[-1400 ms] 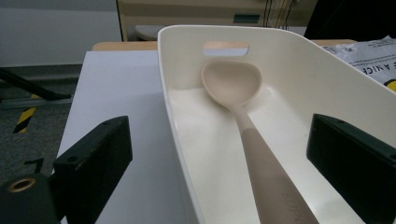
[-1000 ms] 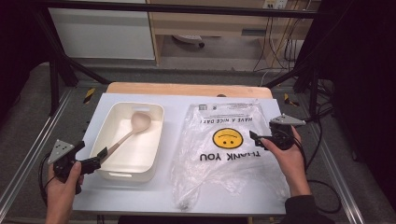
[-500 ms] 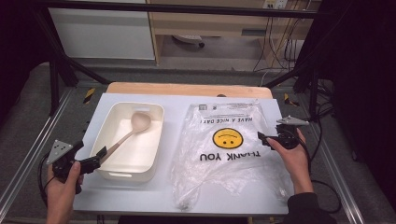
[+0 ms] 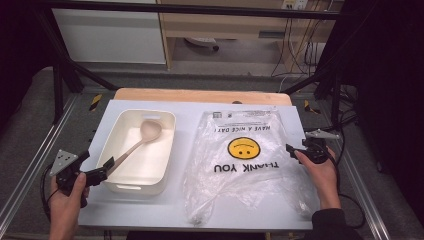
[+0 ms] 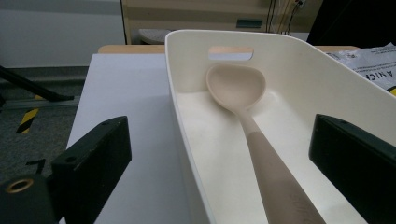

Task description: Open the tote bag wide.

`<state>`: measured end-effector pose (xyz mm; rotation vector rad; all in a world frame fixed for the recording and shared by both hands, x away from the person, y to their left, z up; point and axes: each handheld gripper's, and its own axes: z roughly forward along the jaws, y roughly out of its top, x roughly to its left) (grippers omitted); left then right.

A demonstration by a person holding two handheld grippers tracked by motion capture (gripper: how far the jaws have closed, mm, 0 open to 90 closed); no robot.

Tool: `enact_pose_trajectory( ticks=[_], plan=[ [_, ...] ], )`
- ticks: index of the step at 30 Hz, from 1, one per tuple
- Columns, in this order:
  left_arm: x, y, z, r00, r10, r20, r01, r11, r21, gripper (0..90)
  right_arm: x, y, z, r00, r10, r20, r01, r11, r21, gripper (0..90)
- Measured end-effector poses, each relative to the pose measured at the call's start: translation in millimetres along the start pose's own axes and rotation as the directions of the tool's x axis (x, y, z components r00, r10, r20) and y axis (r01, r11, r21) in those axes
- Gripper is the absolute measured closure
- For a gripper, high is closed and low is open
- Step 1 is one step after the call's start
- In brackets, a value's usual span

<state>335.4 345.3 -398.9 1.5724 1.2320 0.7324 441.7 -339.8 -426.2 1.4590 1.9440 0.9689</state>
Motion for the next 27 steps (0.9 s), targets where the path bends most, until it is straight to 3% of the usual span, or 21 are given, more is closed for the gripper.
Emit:
enact_pose_trajectory(
  ticks=[4,7,14,19,21,25,26,27],
  plan=[
    [-0.2,0.0,0.5,1.0000,0.005,0.000,-0.005,1.0000,0.006,5.4,-4.8,-4.8,3.5,0.9997,-0.013,0.020,0.013,1.000,0.017,32.6],
    [-0.2,0.1,0.3,1.0000,0.005,0.000,-0.005,1.0000,0.007,5.5,-5.0,-11.6,8.8,0.9994,0.011,-0.031,-0.010,0.999,0.050,38.5],
    [0.0,0.3,0.0,1.0000,0.009,0.001,-0.009,0.9999,0.006,5.4,-0.6,-17.4,13.4,0.9971,0.017,-0.074,-0.012,0.998,0.068,47.9],
    [-0.2,0.3,0.0,1.0000,0.008,0.001,-0.008,1.0000,0.003,5.4,2.0,-21.5,17.2,0.9947,0.012,-0.102,-0.004,0.996,0.084,62.8],
    [0.0,0.2,0.0,1.0000,0.007,0.001,-0.007,1.0000,0.004,5.4,2.6,-22.2,18.2,0.9950,0.005,-0.100,0.003,0.997,0.080,64.4],
    [-0.1,0.2,0.2,1.0000,0.010,0.001,-0.010,0.9999,0.006,5.4,2.5,-23.4,18.5,0.9950,0.008,-0.100,-0.001,0.997,0.071,79.7],
    [-0.1,0.1,0.3,1.0000,0.010,0.001,-0.010,0.9999,0.006,5.4,2.5,-23.4,18.5,0.9950,0.008,-0.100,-0.001,0.997,0.071,79.7],
    [-0.1,0.1,0.3,1.0000,0.009,0.002,-0.009,0.9999,0.007,5.4,2.6,-24.0,19.2,0.9947,0.015,-0.102,-0.008,0.998,0.066,86.3]
  ],
)
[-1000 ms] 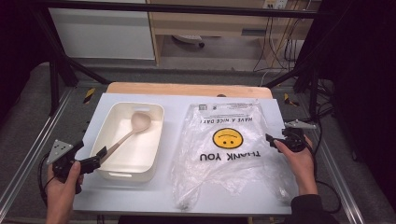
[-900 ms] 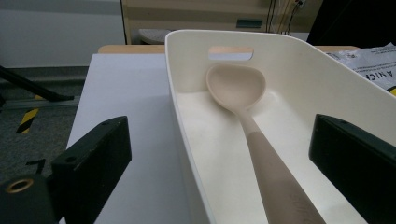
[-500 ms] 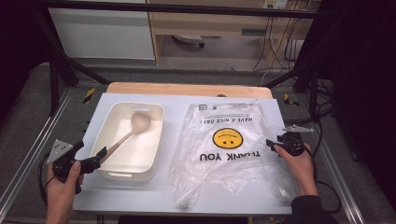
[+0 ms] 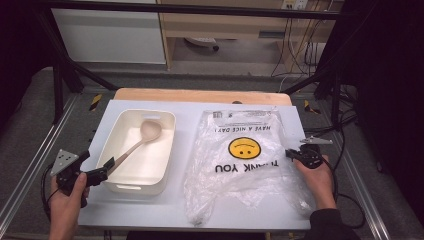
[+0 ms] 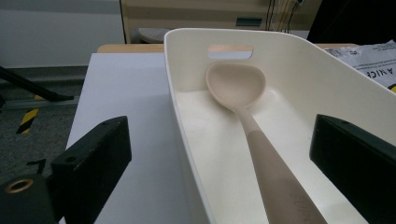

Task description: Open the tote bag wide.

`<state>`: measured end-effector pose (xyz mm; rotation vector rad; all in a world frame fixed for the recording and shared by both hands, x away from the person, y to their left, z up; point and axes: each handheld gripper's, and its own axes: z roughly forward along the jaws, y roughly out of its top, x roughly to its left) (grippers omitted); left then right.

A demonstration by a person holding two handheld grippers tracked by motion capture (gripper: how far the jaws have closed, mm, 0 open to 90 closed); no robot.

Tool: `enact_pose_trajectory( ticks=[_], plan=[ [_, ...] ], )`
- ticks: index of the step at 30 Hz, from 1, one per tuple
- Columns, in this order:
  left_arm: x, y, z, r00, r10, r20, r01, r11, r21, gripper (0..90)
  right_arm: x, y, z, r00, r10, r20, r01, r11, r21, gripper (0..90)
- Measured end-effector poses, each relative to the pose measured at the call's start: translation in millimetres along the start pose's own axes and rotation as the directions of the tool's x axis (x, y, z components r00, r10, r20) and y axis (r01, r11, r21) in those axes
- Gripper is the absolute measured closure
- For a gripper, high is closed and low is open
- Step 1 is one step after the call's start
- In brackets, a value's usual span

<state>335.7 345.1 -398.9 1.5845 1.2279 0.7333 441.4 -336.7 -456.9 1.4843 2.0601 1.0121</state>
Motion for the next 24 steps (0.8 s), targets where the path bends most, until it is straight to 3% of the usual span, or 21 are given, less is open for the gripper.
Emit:
enact_pose_trajectory(
  ticks=[8,24],
  plan=[
    [0.1,0.0,0.0,1.0000,0.001,0.000,-0.001,1.0000,-0.001,5.3,-0.5,0.6,2.0,0.9990,0.044,-0.012,-0.044,0.999,-0.005,90.0],
    [0.1,-0.4,1.1,1.0000,-0.001,0.004,0.001,1.0000,0.000,5.0,-5.5,5.8,7.6,0.9921,0.116,0.048,-0.113,0.992,-0.048,90.0]
  ],
)
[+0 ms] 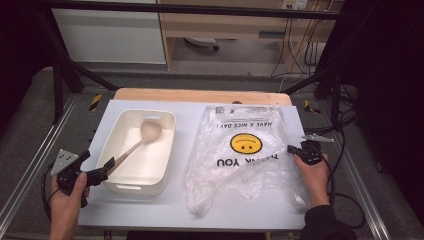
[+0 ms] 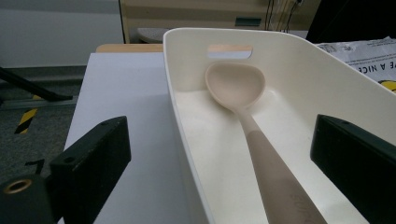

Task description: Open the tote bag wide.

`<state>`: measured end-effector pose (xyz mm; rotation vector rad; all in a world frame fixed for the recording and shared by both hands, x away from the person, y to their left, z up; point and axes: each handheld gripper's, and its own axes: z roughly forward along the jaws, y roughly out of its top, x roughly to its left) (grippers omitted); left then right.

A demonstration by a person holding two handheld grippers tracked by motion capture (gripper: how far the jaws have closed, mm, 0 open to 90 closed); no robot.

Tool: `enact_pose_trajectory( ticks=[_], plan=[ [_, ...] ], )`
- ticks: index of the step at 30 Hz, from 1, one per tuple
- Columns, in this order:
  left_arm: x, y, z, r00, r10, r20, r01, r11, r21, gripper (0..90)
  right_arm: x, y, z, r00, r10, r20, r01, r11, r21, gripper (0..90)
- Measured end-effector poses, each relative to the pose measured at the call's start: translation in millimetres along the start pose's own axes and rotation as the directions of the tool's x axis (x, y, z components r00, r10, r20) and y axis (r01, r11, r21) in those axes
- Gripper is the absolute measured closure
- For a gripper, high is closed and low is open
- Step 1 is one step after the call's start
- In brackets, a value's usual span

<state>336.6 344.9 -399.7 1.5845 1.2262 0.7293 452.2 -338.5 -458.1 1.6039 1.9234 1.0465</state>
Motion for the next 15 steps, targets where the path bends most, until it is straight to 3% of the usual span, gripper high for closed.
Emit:
enact_pose_trajectory(
  ticks=[15],
  plan=[
    [-0.1,-0.3,0.5,1.0000,-0.001,-0.001,0.001,1.0000,-0.001,4.9,-12.3,1.3,-2.8,0.9949,0.068,0.075,-0.065,0.997,-0.031,90.0]
  ],
)
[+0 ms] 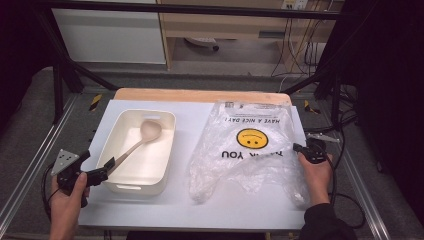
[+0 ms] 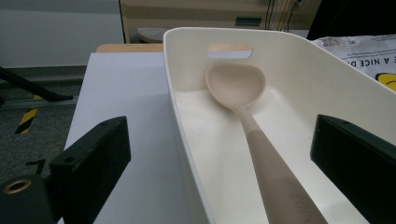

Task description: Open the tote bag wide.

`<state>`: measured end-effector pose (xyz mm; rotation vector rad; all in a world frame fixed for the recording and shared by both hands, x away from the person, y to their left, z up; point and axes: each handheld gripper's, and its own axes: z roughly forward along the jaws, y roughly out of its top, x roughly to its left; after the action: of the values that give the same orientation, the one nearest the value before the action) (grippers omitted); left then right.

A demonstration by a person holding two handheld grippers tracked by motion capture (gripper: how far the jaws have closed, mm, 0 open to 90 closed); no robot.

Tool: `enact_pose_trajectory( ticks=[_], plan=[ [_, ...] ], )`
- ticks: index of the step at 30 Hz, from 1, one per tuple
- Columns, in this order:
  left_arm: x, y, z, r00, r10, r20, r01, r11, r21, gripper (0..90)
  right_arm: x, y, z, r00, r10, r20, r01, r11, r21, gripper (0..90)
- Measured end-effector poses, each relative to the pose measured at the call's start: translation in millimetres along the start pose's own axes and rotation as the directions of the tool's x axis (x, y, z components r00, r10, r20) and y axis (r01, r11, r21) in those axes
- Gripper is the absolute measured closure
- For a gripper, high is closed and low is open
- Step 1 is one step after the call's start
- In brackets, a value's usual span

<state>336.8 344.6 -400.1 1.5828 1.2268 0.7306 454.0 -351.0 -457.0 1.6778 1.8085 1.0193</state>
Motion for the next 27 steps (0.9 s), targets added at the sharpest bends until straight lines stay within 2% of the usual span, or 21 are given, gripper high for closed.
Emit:
enact_pose_trajectory(
  ticks=[4,7,10,12,14,15,18,19,22,23,27],
  plan=[
    [0.0,-0.1,0.1,1.0000,0.005,-0.001,-0.005,1.0000,0.004,4.9,-2.8,1.5,-0.1,0.9990,0.030,0.033,-0.030,0.999,-0.013,90.0],
    [0.0,-0.1,0.2,1.0000,0.007,-0.001,-0.007,1.0000,0.005,4.8,-4.5,1.7,0.0,0.9957,0.069,0.061,-0.068,0.997,-0.019,90.0],
    [-0.2,-0.3,1.0,1.0000,0.008,0.000,-0.008,0.9999,0.008,4.7,-2.4,1.0,-1.9,0.9949,0.078,0.064,-0.077,0.997,-0.017,87.9],
    [-0.4,-0.2,0.9,0.9999,0.014,-0.002,-0.014,0.9999,0.009,4.8,0.6,1.3,-3.8,0.9965,0.062,0.055,-0.061,0.998,-0.023,76.8],
    [-0.6,-0.1,0.5,0.9999,0.015,-0.004,-0.015,0.9999,0.008,4.9,5.9,2.6,-7.9,0.9984,0.028,0.049,-0.026,0.999,-0.034,63.8],
    [-0.6,0.0,0.4,0.9999,0.014,-0.005,-0.014,0.9999,0.007,4.9,9.9,4.1,-11.6,0.9987,0.009,0.050,-0.007,0.999,-0.040,55.4],
    [-0.3,0.1,0.1,0.9999,0.011,-0.004,-0.011,0.9999,0.003,4.8,20.6,7.1,-23.9,0.9980,-0.018,0.060,0.021,0.998,-0.056,37.9],
    [-0.2,0.1,0.1,0.9999,0.013,-0.004,-0.012,0.9999,0.005,4.9,24.0,8.1,-28.7,0.9970,-0.042,0.065,0.046,0.997,-0.069,33.9],
    [-0.3,0.2,0.2,0.9999,0.010,-0.004,-0.010,0.9999,0.003,4.8,37.7,11.1,-43.1,0.9955,-0.072,0.062,0.077,0.992,-0.098,25.3],
    [0.0,0.2,0.0,0.9999,0.013,-0.003,-0.013,0.9999,0.004,4.8,43.0,11.9,-47.0,0.9960,-0.074,0.051,0.079,0.991,-0.105,23.2],
    [0.5,0.5,-0.6,0.9999,0.012,-0.002,-0.012,0.9999,0.003,4.7,69.2,11.7,-53.8,0.9905,-0.136,0.019,0.137,0.985,-0.105,15.8]
  ],
)
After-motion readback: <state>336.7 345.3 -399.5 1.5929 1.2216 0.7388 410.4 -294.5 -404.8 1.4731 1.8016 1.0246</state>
